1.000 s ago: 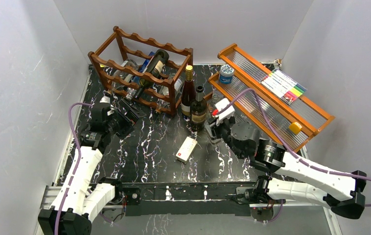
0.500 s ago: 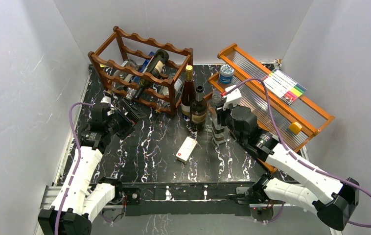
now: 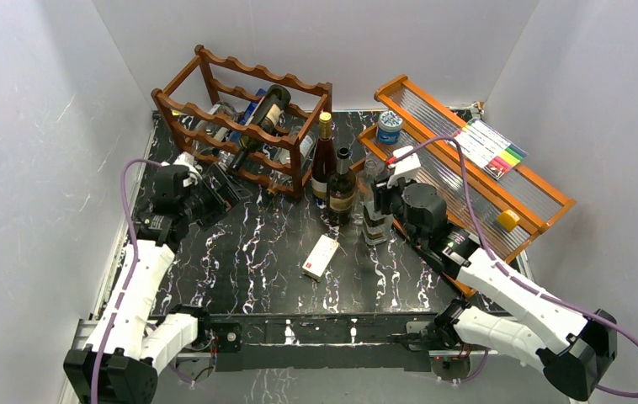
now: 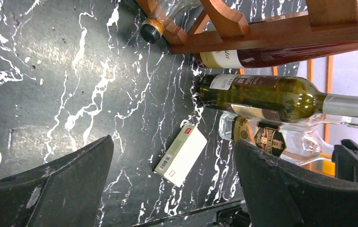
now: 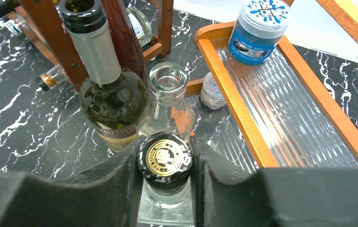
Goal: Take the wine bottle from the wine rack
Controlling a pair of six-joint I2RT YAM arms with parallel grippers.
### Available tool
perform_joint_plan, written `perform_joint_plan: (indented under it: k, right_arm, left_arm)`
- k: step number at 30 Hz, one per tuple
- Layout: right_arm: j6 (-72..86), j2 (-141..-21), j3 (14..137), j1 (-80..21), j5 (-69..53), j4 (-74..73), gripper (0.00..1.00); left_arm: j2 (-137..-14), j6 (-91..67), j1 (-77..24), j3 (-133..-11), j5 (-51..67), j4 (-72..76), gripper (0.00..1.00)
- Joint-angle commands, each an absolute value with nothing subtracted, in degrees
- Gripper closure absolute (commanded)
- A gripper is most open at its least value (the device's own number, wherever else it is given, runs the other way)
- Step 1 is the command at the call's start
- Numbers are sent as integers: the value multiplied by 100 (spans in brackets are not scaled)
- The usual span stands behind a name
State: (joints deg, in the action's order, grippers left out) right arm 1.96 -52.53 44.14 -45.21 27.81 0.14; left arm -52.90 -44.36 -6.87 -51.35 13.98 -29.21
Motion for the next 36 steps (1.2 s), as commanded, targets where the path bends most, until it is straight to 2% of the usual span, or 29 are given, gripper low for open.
perform_joint_plan:
  k: [1, 3, 5, 8, 11, 15, 21, 25, 36]
  right_arm:
    - [215, -4979, 4445, -4498, 2717, 274, 42]
    - [209, -4927, 4483, -4497, 2668, 156, 28]
    - [211, -4864, 4543, -4500, 2611, 11, 18]
    - [215, -4767, 4687, -4500, 2544, -258, 8]
    - [220, -4625, 4820, -4500, 2506, -569, 3]
    - [215, -4395, 5012, -4500, 2470, -1045, 2]
    - [135, -4080, 5267, -4498, 2408, -1720, 2]
    - [164, -3837, 5212, -4498, 2386, -1769, 2]
    - [128, -3892, 5275, -4500, 2261, -1661, 2]
  left_arm:
    - [-5580, -3672, -692, -5501, 1468, -3170, 2]
    - [-5633, -3394, -695, -5443, 1699, -2865, 2]
    - [-5657, -3089, -694, -5428, 1841, -2624, 2]
    - [-5750, -2647, -699, -5459, 1796, -2436, 2]
    - [-5868, -2412, -688, -5457, 1572, -2313, 2]
    - [-6068, -2427, -311, -5246, 1640, -1845, 2]
    - [-6415, -3382, 743, -4625, 3738, 136, 2]
    - [-7016, -4492, 1059, -4131, 4554, 1956, 2]
    - [-8940, -5315, 1063, -4470, 4855, 3765, 7]
